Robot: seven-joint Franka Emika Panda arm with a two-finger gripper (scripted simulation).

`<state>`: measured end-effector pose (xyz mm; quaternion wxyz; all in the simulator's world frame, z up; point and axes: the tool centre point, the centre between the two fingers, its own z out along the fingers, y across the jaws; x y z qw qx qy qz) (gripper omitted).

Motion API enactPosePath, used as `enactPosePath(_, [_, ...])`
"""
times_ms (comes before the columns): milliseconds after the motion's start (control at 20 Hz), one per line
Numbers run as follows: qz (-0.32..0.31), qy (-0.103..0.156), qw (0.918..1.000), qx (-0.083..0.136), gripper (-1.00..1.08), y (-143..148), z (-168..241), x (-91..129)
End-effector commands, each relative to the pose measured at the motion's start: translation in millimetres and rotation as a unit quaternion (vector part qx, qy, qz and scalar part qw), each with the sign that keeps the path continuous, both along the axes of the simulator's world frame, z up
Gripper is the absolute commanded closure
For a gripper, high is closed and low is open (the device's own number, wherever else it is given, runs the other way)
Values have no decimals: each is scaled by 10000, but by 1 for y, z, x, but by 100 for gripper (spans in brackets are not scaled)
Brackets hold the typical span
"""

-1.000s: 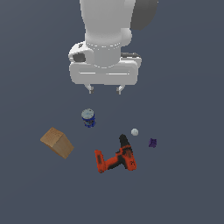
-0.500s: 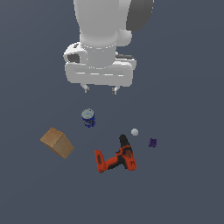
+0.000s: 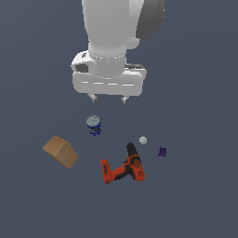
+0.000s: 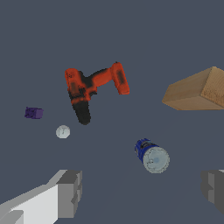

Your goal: Pick up a designated object from a clutter of objects.

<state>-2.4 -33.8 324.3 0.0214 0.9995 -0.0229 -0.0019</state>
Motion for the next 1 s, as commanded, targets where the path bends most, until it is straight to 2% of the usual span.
enactPosePath(0, [40, 3, 10000, -2, -92, 7, -11, 3])
enactPosePath(250, [156, -2, 9999, -1, -92, 29, -46, 12])
enactPosePath(550, [356, -11, 9994, 24, -92, 68, -106, 18])
enactPosePath(950, [629, -15, 9980, 110, -92, 124, -191, 10])
